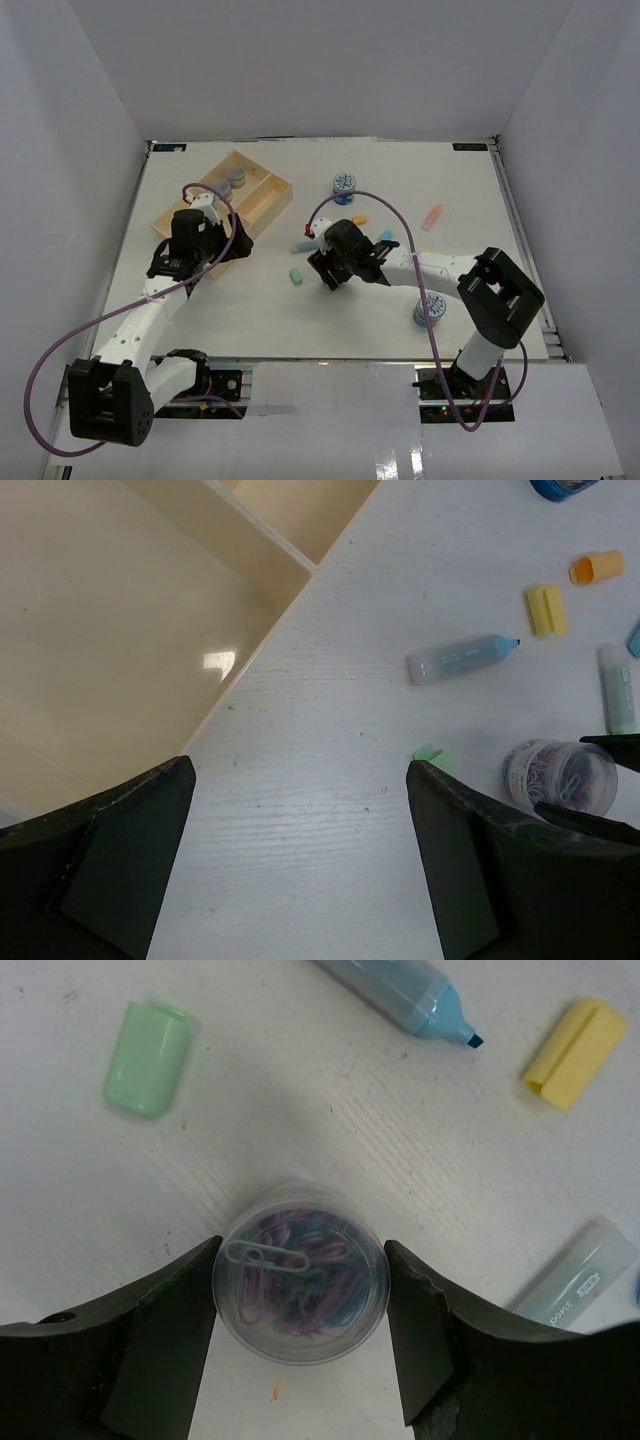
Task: Sort the stationery into containers
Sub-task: Place the stationery at the center of the board, then pick up the stationery from the center of the board.
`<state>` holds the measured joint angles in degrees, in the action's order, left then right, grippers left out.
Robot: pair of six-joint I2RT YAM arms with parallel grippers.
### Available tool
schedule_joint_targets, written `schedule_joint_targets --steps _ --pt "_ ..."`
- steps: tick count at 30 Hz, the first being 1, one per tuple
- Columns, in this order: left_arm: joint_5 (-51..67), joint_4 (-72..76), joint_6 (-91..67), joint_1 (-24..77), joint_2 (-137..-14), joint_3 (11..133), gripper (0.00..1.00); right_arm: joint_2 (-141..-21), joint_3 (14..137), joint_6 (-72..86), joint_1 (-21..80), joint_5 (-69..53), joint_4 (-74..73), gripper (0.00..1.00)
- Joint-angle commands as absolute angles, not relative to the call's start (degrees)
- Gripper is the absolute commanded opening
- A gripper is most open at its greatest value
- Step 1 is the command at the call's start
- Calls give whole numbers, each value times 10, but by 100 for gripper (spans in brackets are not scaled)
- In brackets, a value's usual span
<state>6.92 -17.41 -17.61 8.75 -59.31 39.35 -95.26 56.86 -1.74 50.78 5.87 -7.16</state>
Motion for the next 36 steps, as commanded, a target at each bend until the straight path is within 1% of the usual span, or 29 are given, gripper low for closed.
schedule_joint_targets --steps 1,3,4,6,7,9,13,16,19,20,21,23,24,26,30,32,36 --pt "82 -161 -172 91 -602 393 98 -951 554 -10 517 65 -15 64" --pt "81 -160 -171 96 -604 393 98 -939 541 -9 517 64 -8 70" --pt "78 -158 -171 98 -606 392 98 -936 541 -11 517 64 -9 77" --pt "76 -158 -175 109 -608 391 98 -926 545 -15 517 62 -24 86" --pt "73 -158 -175 115 -610 392 98 -919 546 -18 517 62 -29 92" --pt "59 -160 -177 140 -615 399 98 -885 541 -18 517 62 -33 98" --pt "33 -165 -185 189 -628 416 98 -813 543 -20 517 76 -73 90" --pt "17 -167 -194 233 -650 438 98 -743 533 -26 516 133 -89 90" --pt "-28 -166 -199 292 -687 471 98 -666 500 -15 507 222 -96 90" --pt "-41 -166 -197 308 -699 481 98 -646 490 -8 503 279 -98 90" --pt "-63 -165 -194 342 -726 499 98 -610 479 11 500 307 -100 90" --pt "-77 -165 -189 372 -753 518 98 -558 444 28 489 373 -110 90" --pt "-82 -163 -188 400 -766 528 98 -541 432 48 483 390 -112 90" --pt "-91 -161 -179 423 -804 555 98 -488 395 71 468 420 -118 90" --pt "-103 -162 -165 475 -859 598 98 -401 340 136 444 446 -133 90" --pt "-112 -162 -168 486 -888 617 98 -360 316 159 438 457 -136 90" --pt "-112 -178 -182 506 -928 642 98 -323 294 166 435 462 -136 90"
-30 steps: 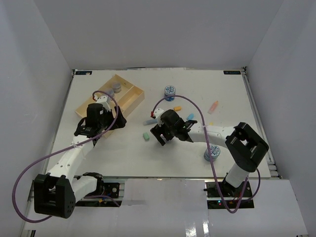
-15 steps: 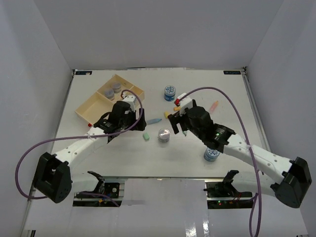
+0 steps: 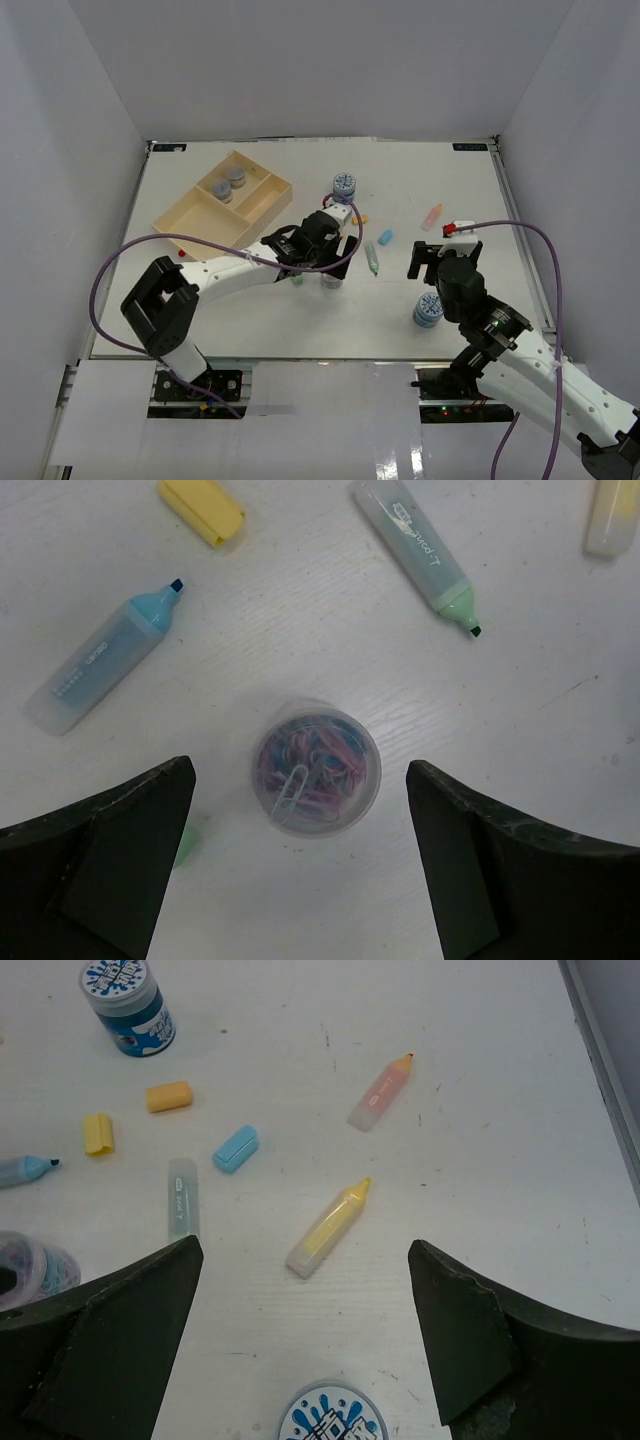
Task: Sort the stationery into containers
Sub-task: Pick up the stationery from the center of the board.
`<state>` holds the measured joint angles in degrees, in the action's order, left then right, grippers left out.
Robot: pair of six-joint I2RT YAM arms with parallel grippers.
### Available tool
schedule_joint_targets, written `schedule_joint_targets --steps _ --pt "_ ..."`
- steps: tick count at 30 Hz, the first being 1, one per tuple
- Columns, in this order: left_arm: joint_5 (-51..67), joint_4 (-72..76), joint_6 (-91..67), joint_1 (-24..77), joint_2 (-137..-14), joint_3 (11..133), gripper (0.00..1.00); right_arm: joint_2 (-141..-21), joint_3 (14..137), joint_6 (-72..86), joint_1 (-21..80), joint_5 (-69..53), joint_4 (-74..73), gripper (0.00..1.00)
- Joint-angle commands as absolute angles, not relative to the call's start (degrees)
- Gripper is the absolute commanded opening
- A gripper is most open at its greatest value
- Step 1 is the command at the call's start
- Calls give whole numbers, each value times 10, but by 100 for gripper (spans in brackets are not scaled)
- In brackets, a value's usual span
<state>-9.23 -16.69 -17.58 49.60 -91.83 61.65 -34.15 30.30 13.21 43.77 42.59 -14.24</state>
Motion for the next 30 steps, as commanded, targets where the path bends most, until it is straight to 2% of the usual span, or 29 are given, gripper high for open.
schedule_joint_targets --steps 1,11,13,17,21,22,24,25,30 --pt "-115 -182 -186 509 -934 647 98 -322 294 165 435 465 -136 90" --pt "-162 -237 -211 532 -1003 688 98 -342 296 163 434 468 -137 90" --pt "-162 -237 -213 533 -1009 688 95 -340 294 163 433 468 -137 90" --pt "-156 -241 -217 533 -1023 697 86 -340 294 163 433 468 -137 90" --pt "-156 -250 -221 533 -1022 709 61 -340 294 160 432 465 -137 90" --pt "-159 -255 -222 533 -1021 717 49 -341 294 160 432 464 -137 90" --pt "-178 -282 -227 530 -1020 733 40 -342 295 161 432 461 -137 90" --pt "-185 -293 -228 527 -1020 743 39 -342 295 160 432 460 -136 90" --pt "-224 -350 -214 468 -1002 812 45 -345 297 156 432 447 -136 90"
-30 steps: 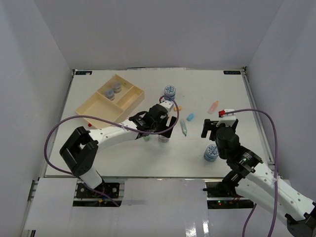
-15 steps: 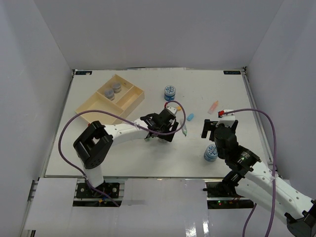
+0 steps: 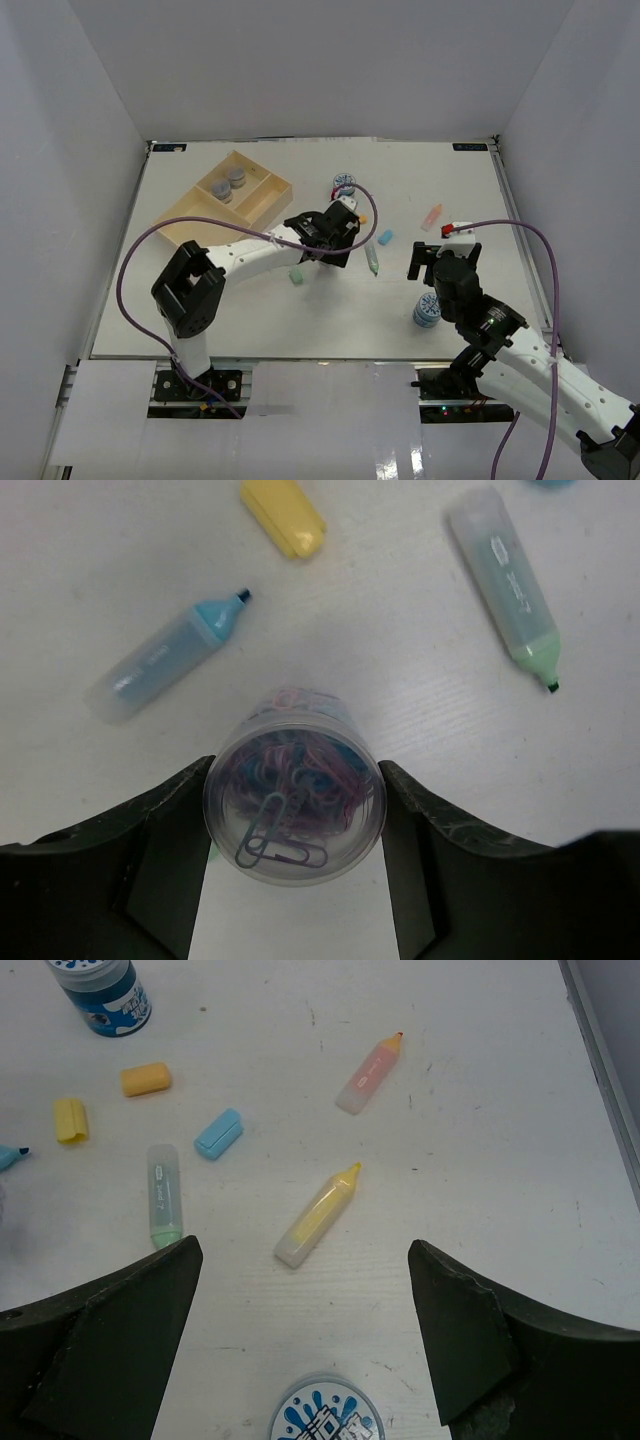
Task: Sort the stationery into containers
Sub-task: Pick up the stationery from the center of the board, then place the stationery in the storage box.
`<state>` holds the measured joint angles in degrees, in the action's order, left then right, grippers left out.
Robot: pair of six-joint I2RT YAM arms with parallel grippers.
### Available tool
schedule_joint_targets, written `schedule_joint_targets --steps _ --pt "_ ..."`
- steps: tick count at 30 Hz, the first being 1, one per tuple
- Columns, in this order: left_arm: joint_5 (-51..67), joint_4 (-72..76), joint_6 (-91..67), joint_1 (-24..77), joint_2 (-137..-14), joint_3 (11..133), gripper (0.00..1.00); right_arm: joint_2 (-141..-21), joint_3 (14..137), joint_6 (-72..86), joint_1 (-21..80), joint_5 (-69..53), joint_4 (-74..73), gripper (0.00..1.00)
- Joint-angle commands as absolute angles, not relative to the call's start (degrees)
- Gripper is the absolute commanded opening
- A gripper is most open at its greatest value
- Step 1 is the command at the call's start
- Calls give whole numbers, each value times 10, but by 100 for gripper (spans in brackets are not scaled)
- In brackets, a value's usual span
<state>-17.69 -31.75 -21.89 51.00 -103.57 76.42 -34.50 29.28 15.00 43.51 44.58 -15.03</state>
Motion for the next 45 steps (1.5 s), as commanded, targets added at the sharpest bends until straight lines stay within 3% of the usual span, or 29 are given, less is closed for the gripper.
schedule_joint_targets --steps 1,8,16,24,36,45 --pt "-225 -352 -204 452 -997 822 46 -345 297 156 432 445 -137 90" --pt "-218 -351 -167 270 -1014 923 51 -352 298 150 433 425 -136 90" --pt "-180 -339 -162 143 -1108 1038 56 -348 296 145 432 414 -136 90" --pt "-153 -338 -156 113 -1170 1053 60 -350 295 142 432 415 -136 90" --pt "-148 -334 -153 102 -1190 1049 94 -346 294 140 432 409 -137 90" --pt "-48 -315 -117 137 -1130 1043 98 -334 298 137 432 396 -137 90"
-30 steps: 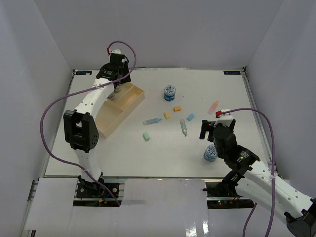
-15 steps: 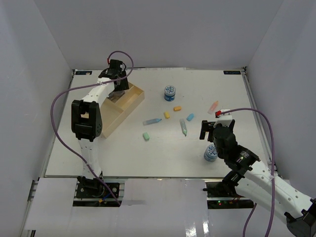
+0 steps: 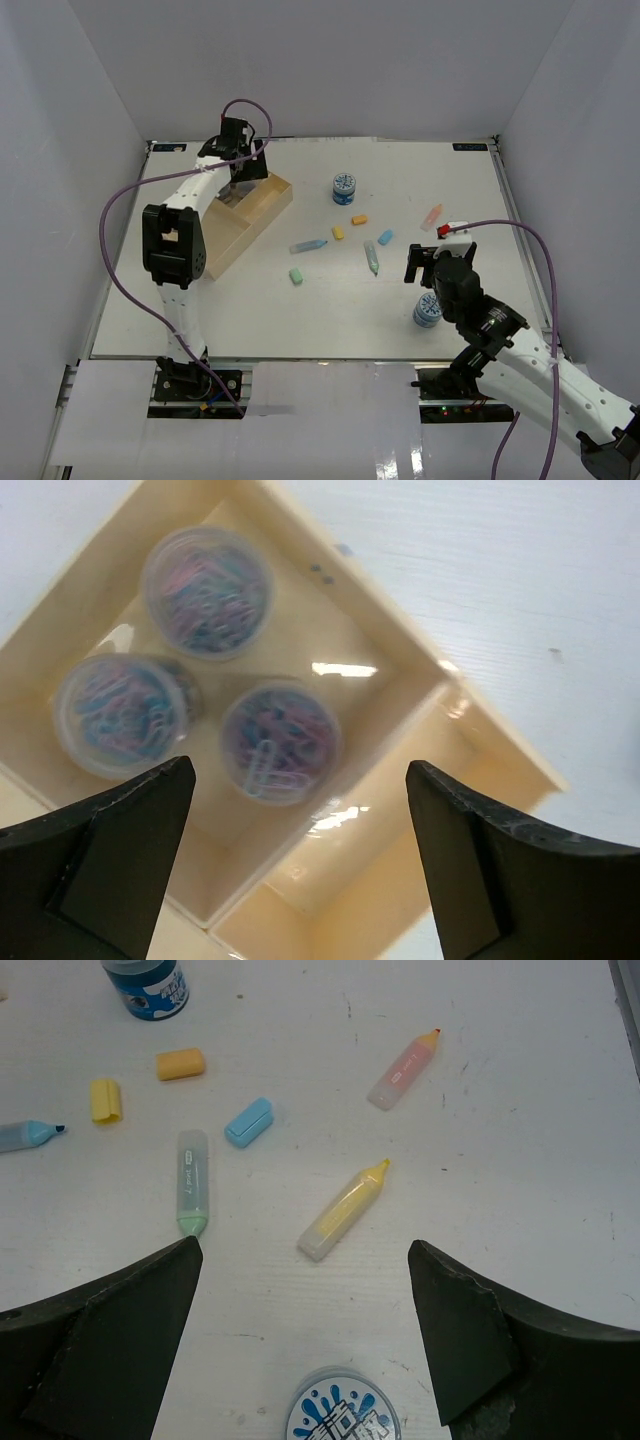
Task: Sort the stationery into containers
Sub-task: Place the stationery in the storage box, then pick up the stationery from the center of the board.
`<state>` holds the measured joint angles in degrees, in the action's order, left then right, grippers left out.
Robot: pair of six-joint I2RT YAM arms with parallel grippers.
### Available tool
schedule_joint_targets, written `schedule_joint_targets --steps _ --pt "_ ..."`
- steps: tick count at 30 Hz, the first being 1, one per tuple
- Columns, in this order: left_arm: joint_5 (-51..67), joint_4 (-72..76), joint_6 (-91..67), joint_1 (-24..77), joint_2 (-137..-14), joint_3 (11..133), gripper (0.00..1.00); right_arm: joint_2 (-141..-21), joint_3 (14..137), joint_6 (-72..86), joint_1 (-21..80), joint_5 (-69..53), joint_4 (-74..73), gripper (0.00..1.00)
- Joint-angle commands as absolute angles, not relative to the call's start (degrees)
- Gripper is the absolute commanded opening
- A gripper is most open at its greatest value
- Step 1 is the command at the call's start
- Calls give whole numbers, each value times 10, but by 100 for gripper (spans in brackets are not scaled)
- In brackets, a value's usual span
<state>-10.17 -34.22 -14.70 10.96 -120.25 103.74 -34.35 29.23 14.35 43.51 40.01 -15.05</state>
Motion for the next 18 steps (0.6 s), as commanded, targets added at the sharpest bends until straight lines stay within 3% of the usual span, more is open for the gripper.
schedule_joint_targets --steps 1,9,18 --pt "-38 -301 -106 147 -1126 1042 98 -333 299 135 432 392 -137 90" --pt "18 -219 -4 282 -1141 1061 98 -311 311 113 433 345 -140 90" --pt "38 -194 35 337 -1239 1135 98 -287 308 100 432 306 -153 90"
